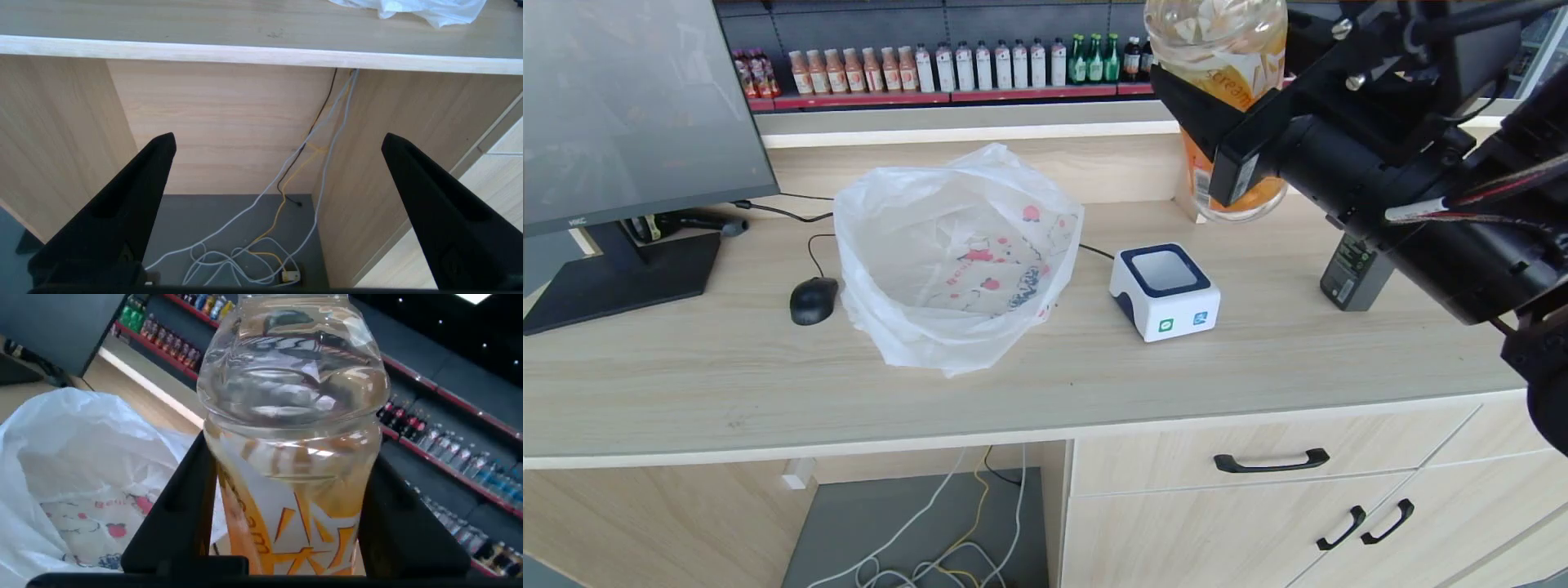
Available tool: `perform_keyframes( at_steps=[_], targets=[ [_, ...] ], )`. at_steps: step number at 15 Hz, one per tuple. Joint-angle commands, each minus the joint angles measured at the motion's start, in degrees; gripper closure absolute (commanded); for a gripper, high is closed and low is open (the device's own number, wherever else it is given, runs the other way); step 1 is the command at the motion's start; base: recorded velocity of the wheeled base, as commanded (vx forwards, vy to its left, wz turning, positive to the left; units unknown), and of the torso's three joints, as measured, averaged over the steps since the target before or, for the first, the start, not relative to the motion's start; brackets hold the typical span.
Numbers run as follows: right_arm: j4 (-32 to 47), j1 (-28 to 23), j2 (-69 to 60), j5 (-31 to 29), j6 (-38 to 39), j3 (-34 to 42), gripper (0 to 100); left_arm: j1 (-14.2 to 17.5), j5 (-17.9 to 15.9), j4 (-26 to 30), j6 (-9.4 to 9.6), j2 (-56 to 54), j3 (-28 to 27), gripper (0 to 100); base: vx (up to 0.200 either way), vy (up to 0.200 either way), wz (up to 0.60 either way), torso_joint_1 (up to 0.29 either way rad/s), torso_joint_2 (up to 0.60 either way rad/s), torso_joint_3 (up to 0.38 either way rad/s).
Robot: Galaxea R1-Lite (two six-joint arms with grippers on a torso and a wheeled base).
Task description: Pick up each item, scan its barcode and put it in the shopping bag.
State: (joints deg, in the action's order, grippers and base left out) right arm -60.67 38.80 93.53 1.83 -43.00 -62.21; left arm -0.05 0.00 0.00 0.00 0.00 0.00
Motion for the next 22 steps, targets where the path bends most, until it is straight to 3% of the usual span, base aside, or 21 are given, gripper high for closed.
perform_keyframes(
  at_steps=[1,6,13,22],
  targets=[
    [-0.59,-0.13,4.65,3.71,-5.96,-4.59,100,-0.04,0.00,0.00,0.00,0.00,0.00,0,0.000,0.000,0.00,0.000,0.00,0.000],
    [-13.68,-0.22,16.51,14.69,-15.63,-6.52,100,-0.04,0.00,0.00,0.00,0.00,0.00,0,0.000,0.000,0.00,0.000,0.00,0.000],
    [-15.09,-3.73,20.29,25.77,-24.68,-6.70,100,-0.04,0.00,0.00,0.00,0.00,0.00,0,0.000,0.000,0.00,0.000,0.00,0.000],
    [-13.95,-8.92,21.26,33.15,-24.50,-5.99,100,-0.04,0.00,0.00,0.00,0.00,0.00,0,0.000,0.000,0.00,0.000,0.00,0.000]
  ],
)
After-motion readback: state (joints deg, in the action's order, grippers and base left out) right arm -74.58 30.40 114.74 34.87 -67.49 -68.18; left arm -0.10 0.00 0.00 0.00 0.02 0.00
